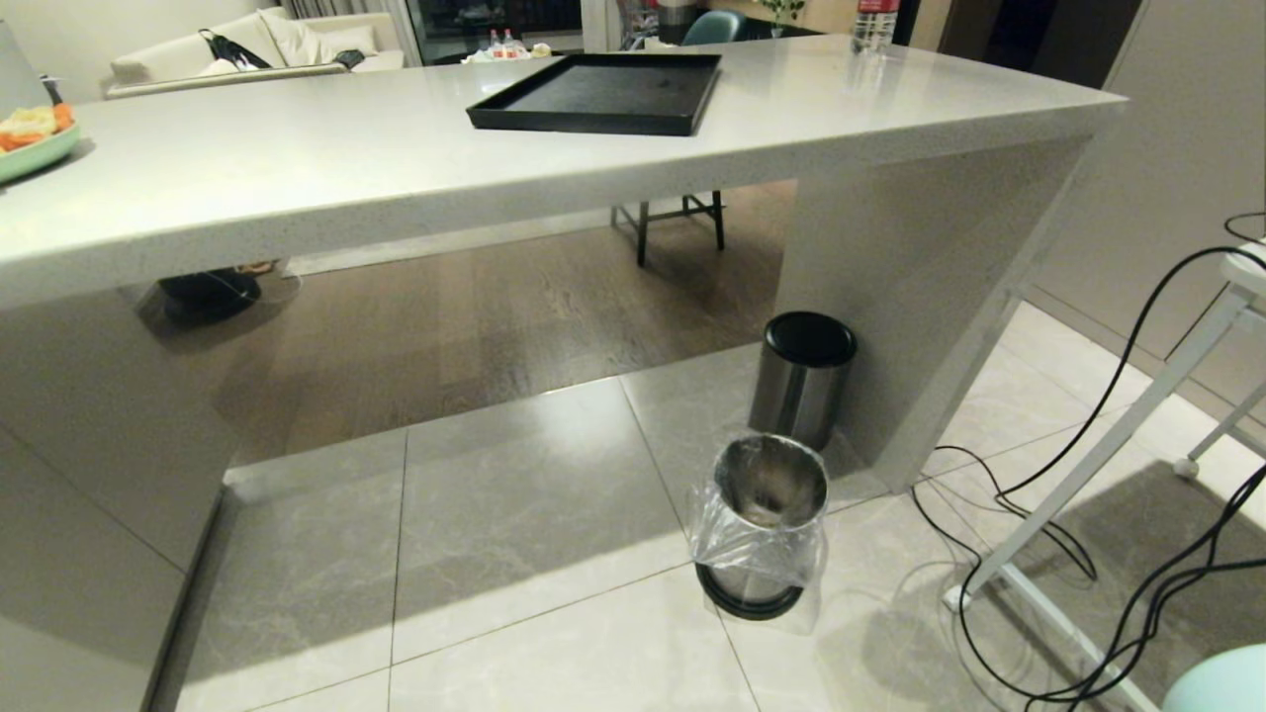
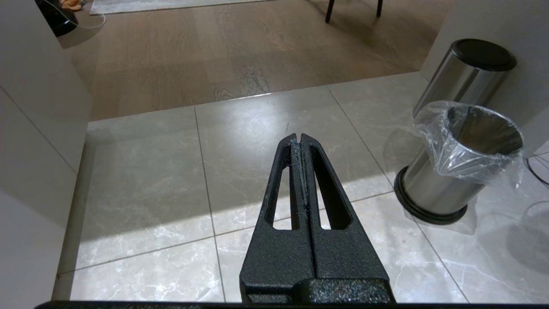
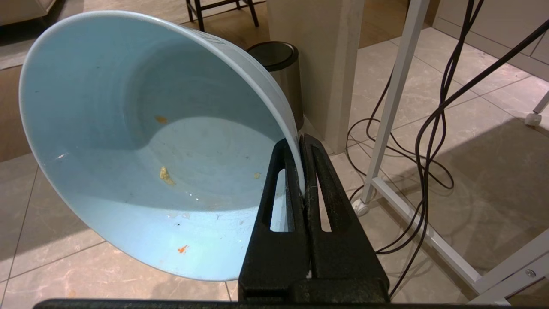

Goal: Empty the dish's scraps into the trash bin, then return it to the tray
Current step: Put the bowl back to the table

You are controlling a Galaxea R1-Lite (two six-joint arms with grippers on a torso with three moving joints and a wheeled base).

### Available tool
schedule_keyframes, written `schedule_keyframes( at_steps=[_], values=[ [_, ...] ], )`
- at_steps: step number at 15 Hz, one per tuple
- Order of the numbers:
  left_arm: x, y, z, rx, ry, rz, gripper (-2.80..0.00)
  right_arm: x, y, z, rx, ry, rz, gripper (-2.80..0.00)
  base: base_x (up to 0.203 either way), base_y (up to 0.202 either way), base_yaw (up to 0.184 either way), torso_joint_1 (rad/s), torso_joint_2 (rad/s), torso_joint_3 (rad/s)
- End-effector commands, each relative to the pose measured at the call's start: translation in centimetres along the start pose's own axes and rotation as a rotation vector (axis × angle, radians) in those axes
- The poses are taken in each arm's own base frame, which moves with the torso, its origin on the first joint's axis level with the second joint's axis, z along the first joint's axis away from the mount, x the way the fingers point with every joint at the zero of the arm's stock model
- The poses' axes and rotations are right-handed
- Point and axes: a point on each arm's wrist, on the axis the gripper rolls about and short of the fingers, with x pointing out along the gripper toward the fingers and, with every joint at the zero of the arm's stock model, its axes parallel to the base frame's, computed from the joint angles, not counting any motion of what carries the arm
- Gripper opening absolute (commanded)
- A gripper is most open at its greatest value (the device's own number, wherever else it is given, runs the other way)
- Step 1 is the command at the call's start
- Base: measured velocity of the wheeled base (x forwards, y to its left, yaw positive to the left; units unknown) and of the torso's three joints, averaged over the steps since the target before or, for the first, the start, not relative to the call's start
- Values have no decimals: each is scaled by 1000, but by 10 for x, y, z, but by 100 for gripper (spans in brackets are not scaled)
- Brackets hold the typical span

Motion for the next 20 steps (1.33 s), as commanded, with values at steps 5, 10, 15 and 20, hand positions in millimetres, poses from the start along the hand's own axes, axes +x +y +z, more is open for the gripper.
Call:
schedule_keyframes(
  at_steps=[5,10,15,20],
  values=[
    [0,0,0,-1,1,1,-280,0,0,0,-9,0,1,-280,0,0,0,0,0,0],
    [0,0,0,-1,1,1,-280,0,0,0,1,0,-2,-280,0,0,0,0,0,0],
    [0,0,0,-1,1,-1,-280,0,0,0,3,0,-2,-280,0,-3,21,0,0,1],
    [0,0,0,-1,1,1,-280,0,0,0,1,-1,0,-280,0,-8,165,4,2,1]
  ],
)
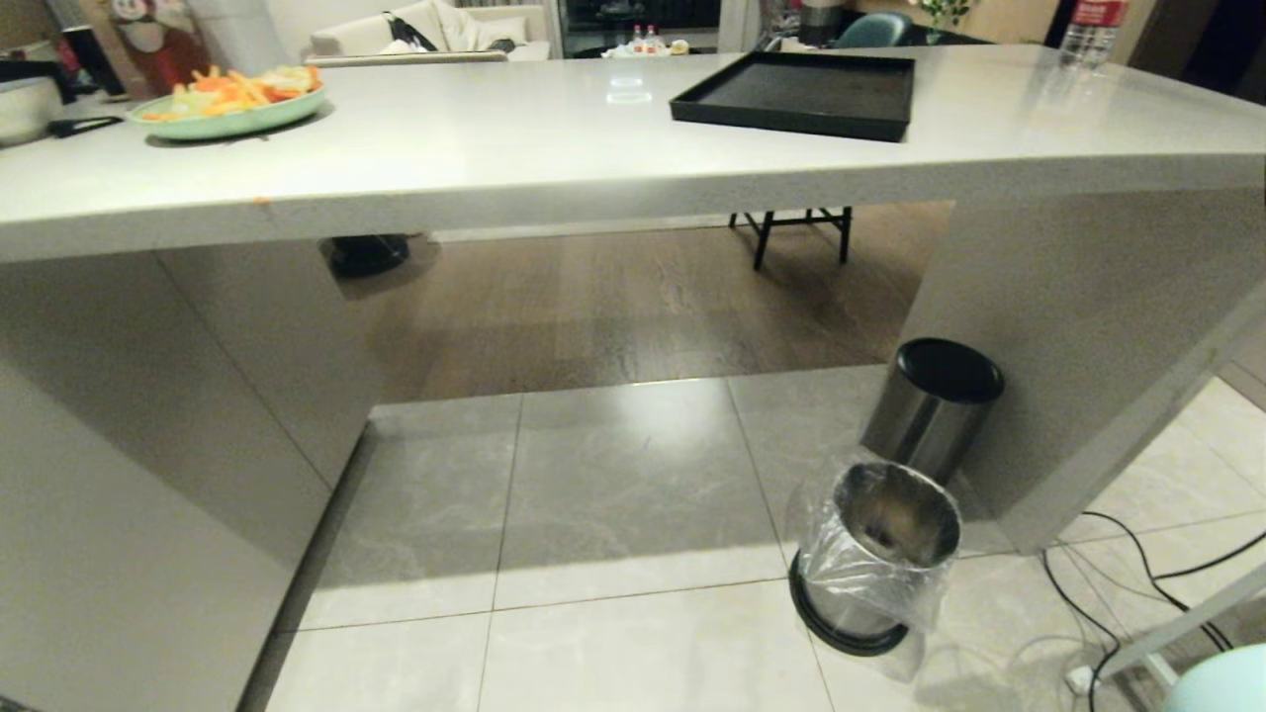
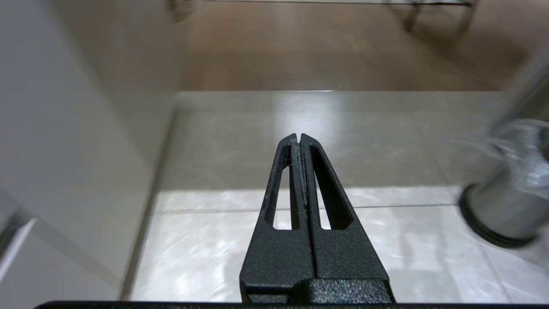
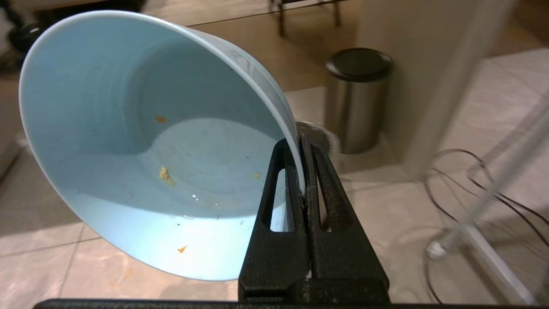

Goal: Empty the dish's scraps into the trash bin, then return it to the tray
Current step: Put the bowl back to the table

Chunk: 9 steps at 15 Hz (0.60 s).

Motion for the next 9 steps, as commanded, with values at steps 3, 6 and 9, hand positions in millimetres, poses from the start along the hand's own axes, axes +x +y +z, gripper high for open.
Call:
schedule_keyframes(
  at_steps=[3,6,9],
  values=[
    [0,0,0,-1,0,0,-280,0,0,0,2,1,-2,-280,1,-3,69,2,3,3],
    [0,0,0,-1,1,1,-280,0,0,0,2,1,-2,-280,0,0,0,0,0,0],
    [0,0,0,-1,1,1,-280,0,0,0,2,0,-2,-280,0,0,0,0,0,0]
  ],
)
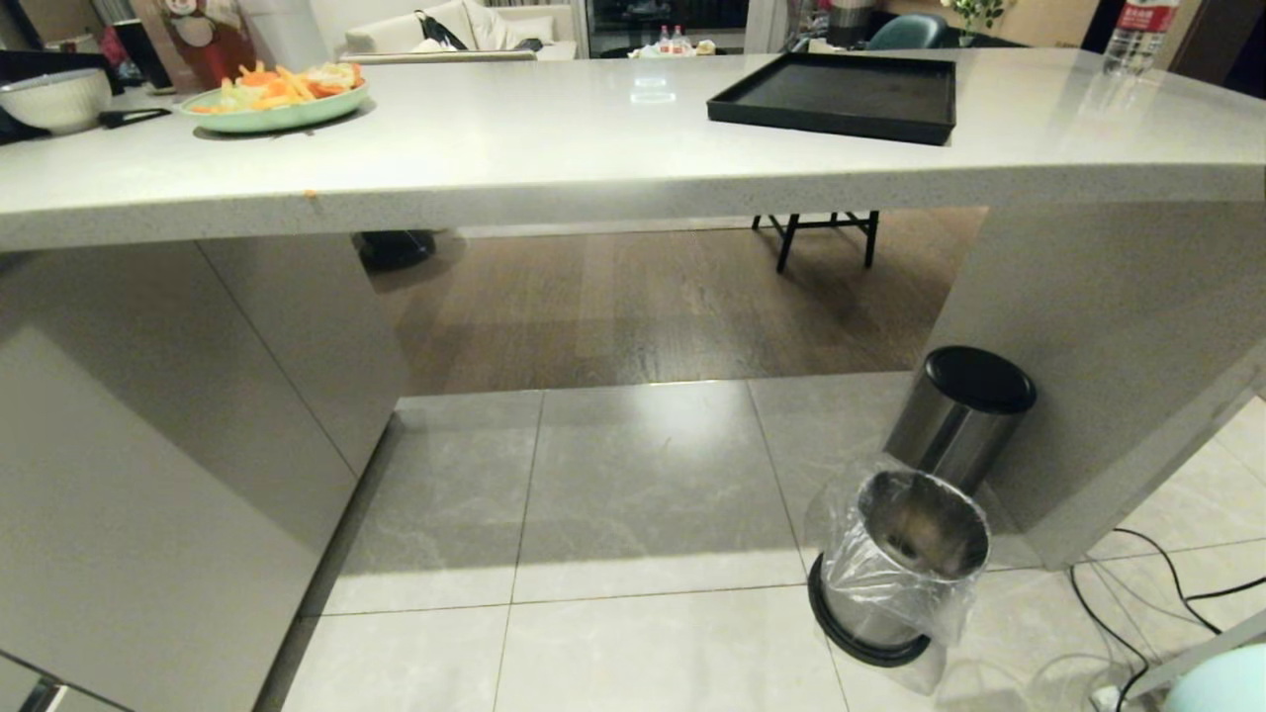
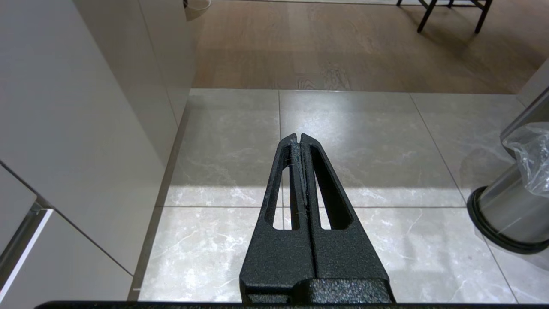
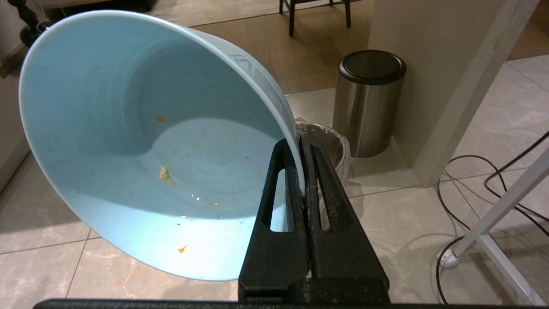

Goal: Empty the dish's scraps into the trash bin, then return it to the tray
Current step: Put the bowl back to the table

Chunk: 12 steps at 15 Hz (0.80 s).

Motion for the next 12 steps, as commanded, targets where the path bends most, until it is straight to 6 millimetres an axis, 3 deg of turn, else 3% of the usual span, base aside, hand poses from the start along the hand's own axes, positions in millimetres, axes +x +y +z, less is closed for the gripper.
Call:
schedule_keyframes(
  at_steps=[1,12],
  values=[
    [0,0,0,-1,0,1,-280,0,0,0,0,1,-1,-280,0,0,0,0,0,0],
    [0,0,0,1,0,1,-280,0,0,0,0,2,1,-280,0,0,0,0,0,0]
  ],
)
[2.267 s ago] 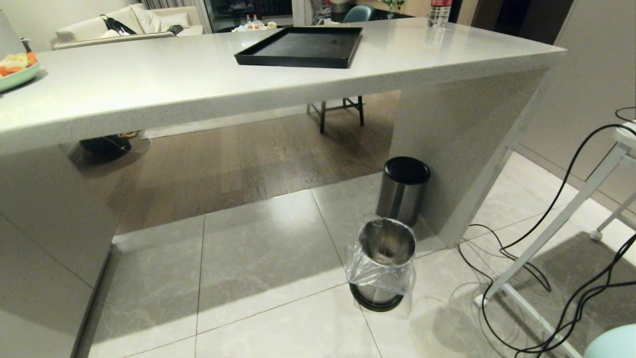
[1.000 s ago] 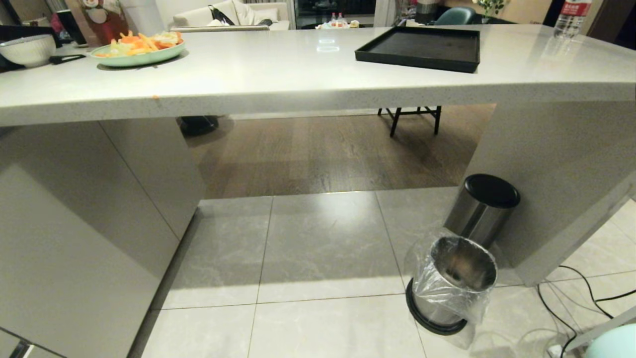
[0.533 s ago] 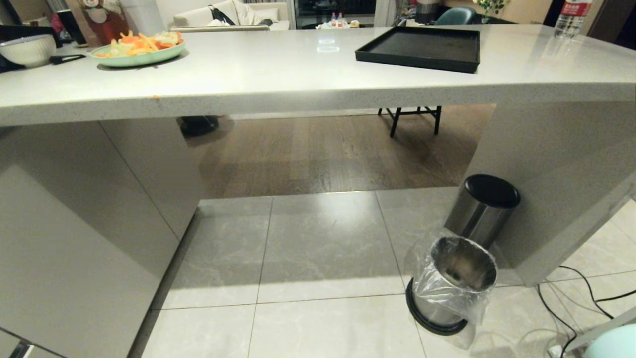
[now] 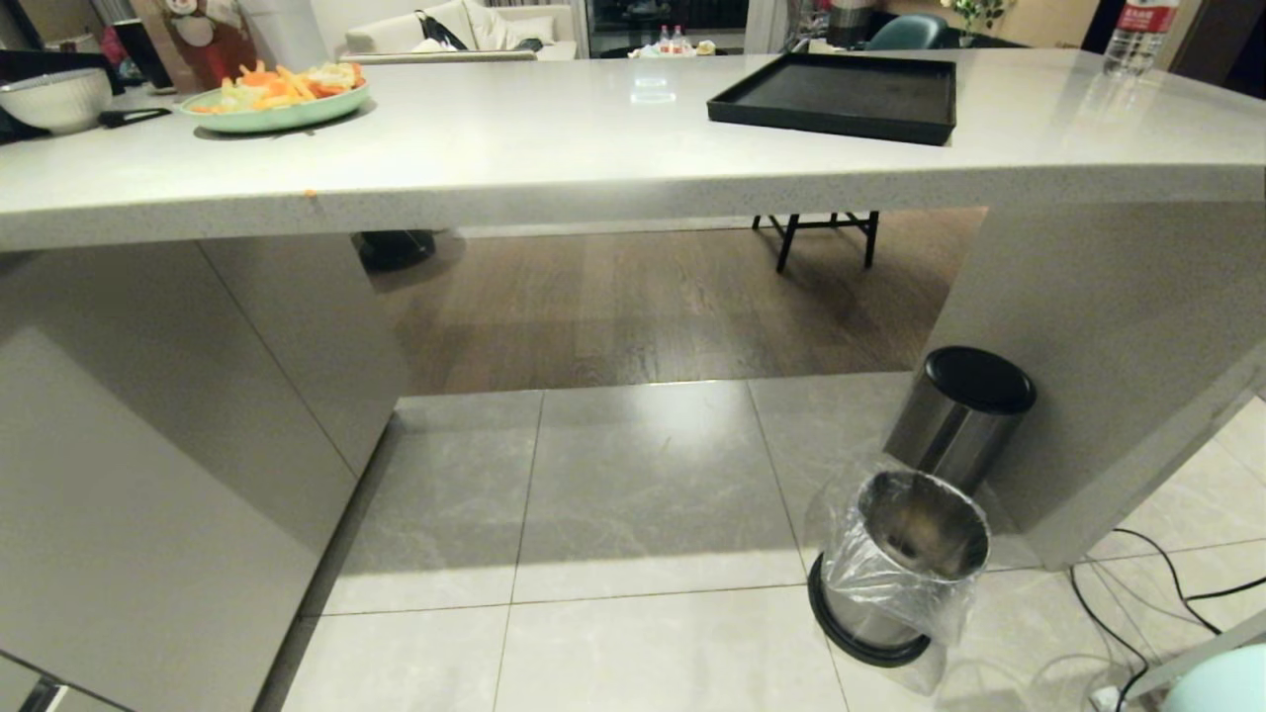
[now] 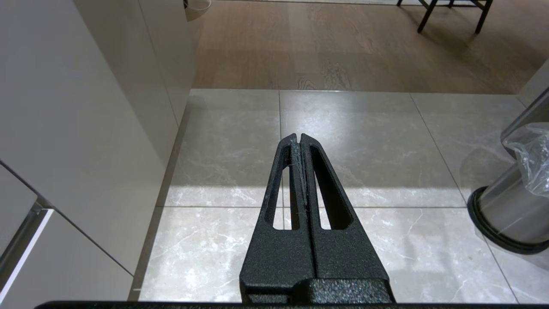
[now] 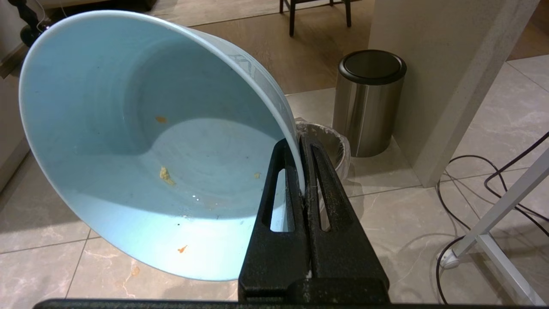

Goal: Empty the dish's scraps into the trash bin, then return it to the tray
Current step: Put the bowl back to the table

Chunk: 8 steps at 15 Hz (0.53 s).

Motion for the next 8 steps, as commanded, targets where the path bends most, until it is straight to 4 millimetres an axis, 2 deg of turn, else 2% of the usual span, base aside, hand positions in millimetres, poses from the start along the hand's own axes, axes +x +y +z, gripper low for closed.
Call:
schedule_keyframes(
  at_steps=[1,5,8],
  values=[
    [0,0,0,0,0,1,-280,0,0,0,1,1,0,-280,0,0,0,0,0,0],
    [0,0,0,0,0,1,-280,0,0,0,1,0,0,-280,17,0,-1,-2,0,1],
    [0,0,0,0,0,1,-280,0,0,0,1,1,0,-280,182,0,0,5,-2,2]
  ],
)
